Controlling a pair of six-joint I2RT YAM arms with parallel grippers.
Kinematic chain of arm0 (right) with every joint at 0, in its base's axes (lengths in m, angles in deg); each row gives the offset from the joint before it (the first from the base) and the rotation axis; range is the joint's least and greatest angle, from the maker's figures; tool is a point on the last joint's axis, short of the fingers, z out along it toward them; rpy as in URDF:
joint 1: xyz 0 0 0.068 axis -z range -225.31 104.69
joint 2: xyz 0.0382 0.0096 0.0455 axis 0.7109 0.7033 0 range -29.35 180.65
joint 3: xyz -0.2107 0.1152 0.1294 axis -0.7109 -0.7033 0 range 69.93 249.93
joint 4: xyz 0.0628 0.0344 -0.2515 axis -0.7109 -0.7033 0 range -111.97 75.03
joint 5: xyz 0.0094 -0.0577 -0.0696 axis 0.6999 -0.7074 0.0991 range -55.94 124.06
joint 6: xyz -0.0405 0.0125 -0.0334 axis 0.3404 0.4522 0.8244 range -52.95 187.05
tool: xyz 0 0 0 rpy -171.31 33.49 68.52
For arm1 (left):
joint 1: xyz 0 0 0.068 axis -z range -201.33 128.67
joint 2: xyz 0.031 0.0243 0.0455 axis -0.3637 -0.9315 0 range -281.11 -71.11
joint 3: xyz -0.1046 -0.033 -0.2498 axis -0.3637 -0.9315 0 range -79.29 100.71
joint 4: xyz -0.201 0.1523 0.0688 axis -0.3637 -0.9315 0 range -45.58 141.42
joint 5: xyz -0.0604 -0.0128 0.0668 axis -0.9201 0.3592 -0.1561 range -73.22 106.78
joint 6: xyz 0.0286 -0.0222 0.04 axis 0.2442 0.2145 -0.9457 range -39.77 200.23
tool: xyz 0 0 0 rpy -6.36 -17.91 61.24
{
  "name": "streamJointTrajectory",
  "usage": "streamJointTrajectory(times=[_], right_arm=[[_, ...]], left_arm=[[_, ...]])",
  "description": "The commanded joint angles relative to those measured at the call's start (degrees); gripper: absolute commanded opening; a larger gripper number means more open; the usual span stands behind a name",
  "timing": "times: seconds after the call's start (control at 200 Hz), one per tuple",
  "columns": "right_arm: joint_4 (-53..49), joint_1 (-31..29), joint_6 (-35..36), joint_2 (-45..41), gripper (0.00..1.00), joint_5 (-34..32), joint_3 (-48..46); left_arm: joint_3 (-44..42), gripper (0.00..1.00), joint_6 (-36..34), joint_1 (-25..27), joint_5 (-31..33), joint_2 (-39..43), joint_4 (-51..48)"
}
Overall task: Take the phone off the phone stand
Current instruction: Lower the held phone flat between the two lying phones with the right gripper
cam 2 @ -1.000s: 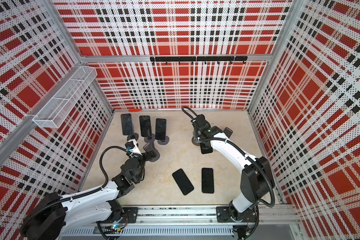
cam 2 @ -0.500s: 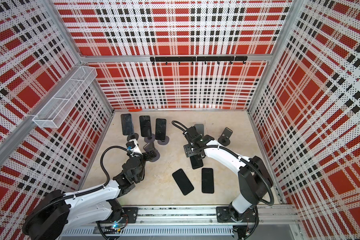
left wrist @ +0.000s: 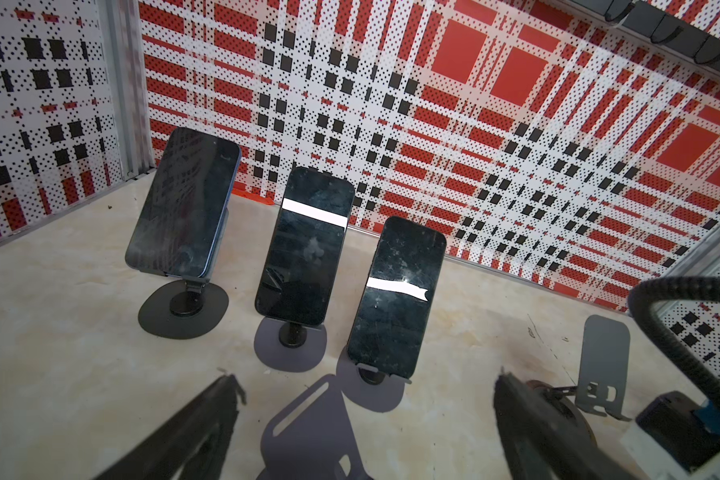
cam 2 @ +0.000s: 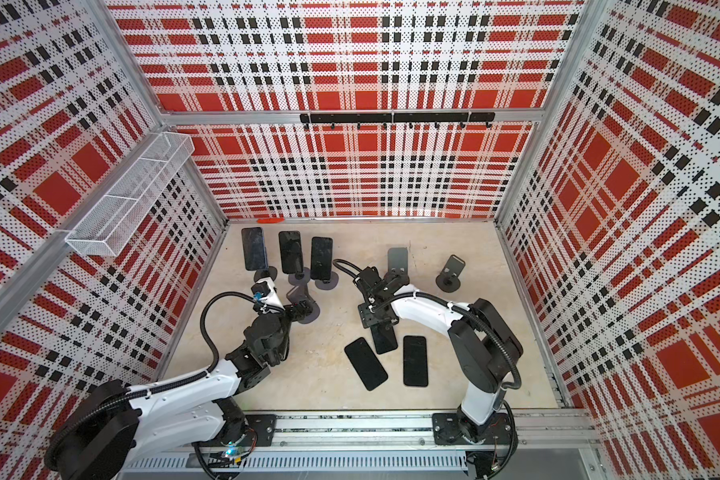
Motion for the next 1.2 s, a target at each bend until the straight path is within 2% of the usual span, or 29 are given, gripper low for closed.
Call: streamJointTrajectory(times=[0.0,0.281,0.431,0.922,1.198], right_arm=[[1.25,-0.39,-2.82,0.24,0.62,-0.49,0.51],[1.46,-1.61,-7.15,-1.51,0.62,1.14,-3.12],[-1.08,-2.79,-9.67,-0.87,0.63,-0.20,-3.46],[-3.30,-4.87,-25.06,-4.12,0.64,-0.45,-8.55],[-3.48,-6.25,-27.57,-3.95,0.65,-0.30,-9.88]], left_arm=[[-0.73,0.98,0.07,-0.62,0.79,0.82,0.32],[-0.51,0.98,0.53,-0.72,-0.57,0.59,0.35],[-0.38,0.98,0.56,-0.78,-0.86,0.30,0.24],[-0.42,0.98,0.55,-0.81,-1.18,0.10,0.32],[-0.29,0.98,0.53,-0.89,-2.05,-0.14,0.26]])
